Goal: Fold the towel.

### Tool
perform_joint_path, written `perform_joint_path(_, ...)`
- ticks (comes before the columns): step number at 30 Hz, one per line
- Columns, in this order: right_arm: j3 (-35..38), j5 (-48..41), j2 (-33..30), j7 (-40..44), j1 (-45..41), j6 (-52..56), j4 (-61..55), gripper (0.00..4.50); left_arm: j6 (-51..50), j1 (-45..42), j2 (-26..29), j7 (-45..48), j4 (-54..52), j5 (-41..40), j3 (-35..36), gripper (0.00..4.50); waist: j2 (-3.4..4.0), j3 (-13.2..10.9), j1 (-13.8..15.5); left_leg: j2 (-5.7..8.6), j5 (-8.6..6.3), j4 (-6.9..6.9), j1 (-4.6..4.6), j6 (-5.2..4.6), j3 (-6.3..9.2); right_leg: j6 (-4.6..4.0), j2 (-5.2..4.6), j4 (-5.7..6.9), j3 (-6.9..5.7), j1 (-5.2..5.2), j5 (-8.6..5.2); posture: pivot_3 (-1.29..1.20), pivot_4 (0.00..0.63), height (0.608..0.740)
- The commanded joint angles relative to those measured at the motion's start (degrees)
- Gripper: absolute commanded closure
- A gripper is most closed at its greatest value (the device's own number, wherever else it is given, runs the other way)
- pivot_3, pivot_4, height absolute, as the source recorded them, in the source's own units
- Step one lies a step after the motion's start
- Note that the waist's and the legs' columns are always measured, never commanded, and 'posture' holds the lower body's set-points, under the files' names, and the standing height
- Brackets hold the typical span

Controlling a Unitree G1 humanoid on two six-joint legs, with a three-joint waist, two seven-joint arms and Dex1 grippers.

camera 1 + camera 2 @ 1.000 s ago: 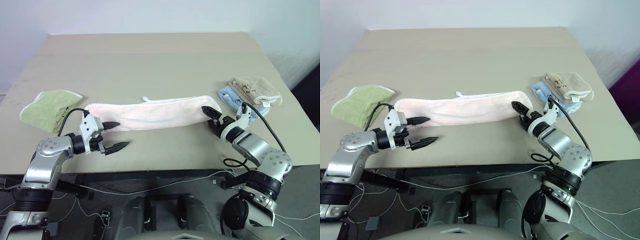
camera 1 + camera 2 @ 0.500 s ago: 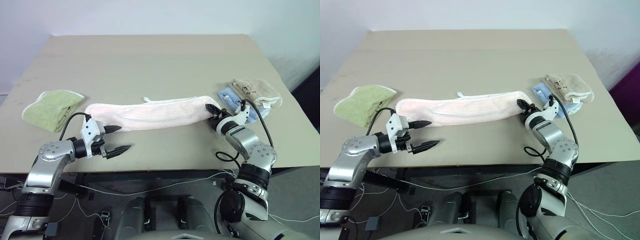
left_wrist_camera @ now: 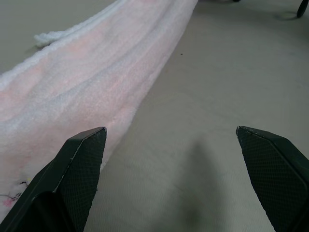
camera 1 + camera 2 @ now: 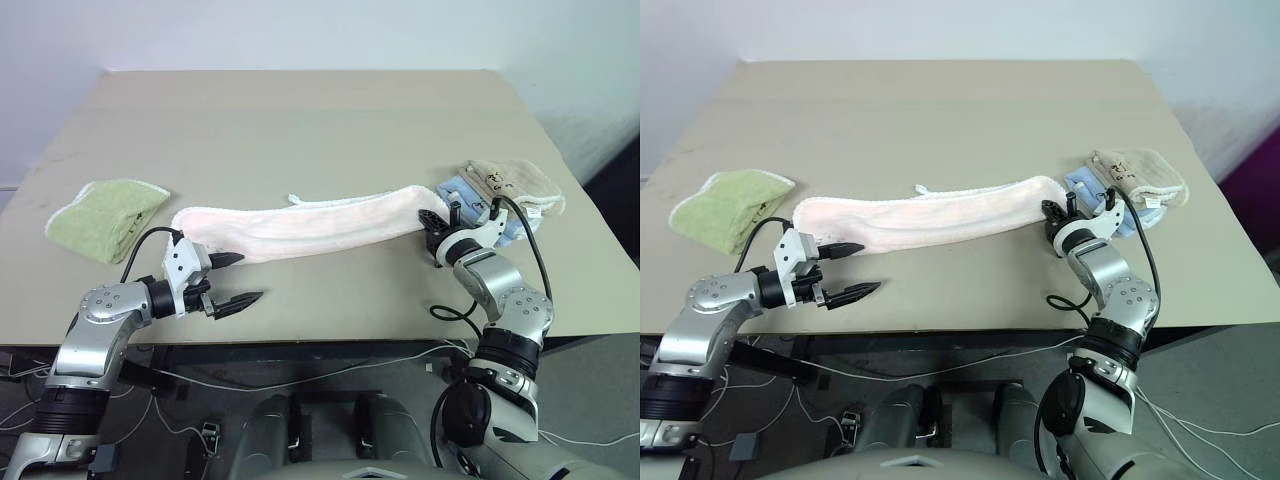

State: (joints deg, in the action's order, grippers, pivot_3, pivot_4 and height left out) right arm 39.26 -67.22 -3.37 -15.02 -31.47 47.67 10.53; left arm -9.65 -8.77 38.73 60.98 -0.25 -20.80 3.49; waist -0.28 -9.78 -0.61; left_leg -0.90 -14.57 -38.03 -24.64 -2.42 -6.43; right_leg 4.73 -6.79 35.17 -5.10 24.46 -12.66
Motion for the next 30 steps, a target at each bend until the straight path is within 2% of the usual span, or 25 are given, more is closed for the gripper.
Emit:
perform_joint_path(1,1.32,0.34,-3.12,-0.67,1.15,-2.05,0.41,4.47,0.63,0.08,0.01,-0.03,-1.68,-0.42,0.46,0.00,0.04,-0.02,0.04,0.00,-0.01,0.00,0.00,-0.01,0.00,0.00,-0.01,-0.01,0.00,0.02,0.00,0.00,0.150,0.740)
perform_joint_path(5,1.19,0.44,-6.05,0.29,1.46,-2.15,0.27,4.47,0.66,0.27,-0.08,-0.20,-1.74,-0.30,0.50,0.00,0.07,-0.04,0.07,0.02,-0.03,0.02,-0.11,-0.04,0.01,0.00,-0.03,-0.06,0.01,0.03,0.00,0.00,0.150,0.740)
perform_joint_path(9,-1.91,2.40,-10.47,4.67,1.70,-1.23,-2.11,4.47,0.66,0.35,-0.19,-0.34,-1.81,-0.21,0.41,0.00,0.14,-0.08,-0.03,0.03,-0.02,0.02,-0.29,-0.06,0.01,0.00,-0.03,-0.06,0.02,0.18,0.00,0.00,0.150,0.740)
perform_joint_path(12,-8.79,7.35,-15.49,10.71,2.30,-0.11,-6.66,4.47,0.63,0.18,-0.35,-0.34,-1.78,-0.17,0.26,0.00,0.40,-0.24,-0.32,0.03,0.08,0.00,-0.46,-0.21,-0.02,0.00,-0.02,-0.04,0.01,0.36,0.00,0.00,0.150,0.740)
perform_joint_path(18,-24.96,20.34,-25.85,22.71,1.22,-1.88,-16.07,4.47,0.49,-0.39,-0.77,-0.37,-1.59,-0.09,-0.18,0.00,0.47,-0.28,-0.40,-0.02,0.12,-0.02,-0.73,-0.22,-0.08,0.19,0.13,0.05,0.02,0.70,0.10,0.00,0.150,0.740)
perform_joint_path(22,-38.63,31.71,-31.71,30.88,-0.61,-4.24,-19.90,4.47,0.46,-0.83,-1.17,-0.50,-1.40,0.02,-0.60,0.00,0.45,-0.28,-0.29,-0.02,0.12,-0.07,-0.74,-0.23,-0.08,0.20,0.23,0.05,0.01,0.68,0.10,0.00,0.150,0.740)
perform_joint_path(24,-47.07,40.17,-34.44,34.41,-1.39,-7.41,-20.48,4.47,0.45,-0.89,-1.48,-0.65,-1.46,0.10,-0.73,0.00,0.43,-0.29,-0.21,-0.02,0.12,-0.08,-0.74,-0.23,-0.08,0.20,0.23,0.05,0.01,0.69,0.10,0.00,0.150,0.740)
perform_joint_path(28,-58.51,51.80,-34.15,38.93,-3.05,-12.61,-18.63,4.47,0.37,-0.37,-2.08,-1.11,-2.11,0.15,-0.80,0.00,0.41,-0.29,-0.15,-0.01,0.11,-0.11,-0.77,-0.24,-0.08,0.20,0.22,0.04,-0.01,0.69,0.10,0.00,0.150,0.740)
perform_joint_path(30,-61.40,55.63,-32.67,40.12,-3.53,-14.06,-17.06,4.47,0.31,-0.02,-2.19,-1.42,-2.50,0.07,-0.75,0.00,0.40,-0.29,-0.16,-0.01,0.12,-0.11,-0.77,-0.23,-0.08,0.21,0.23,0.04,-0.01,0.69,0.10,0.00,0.150,0.740)
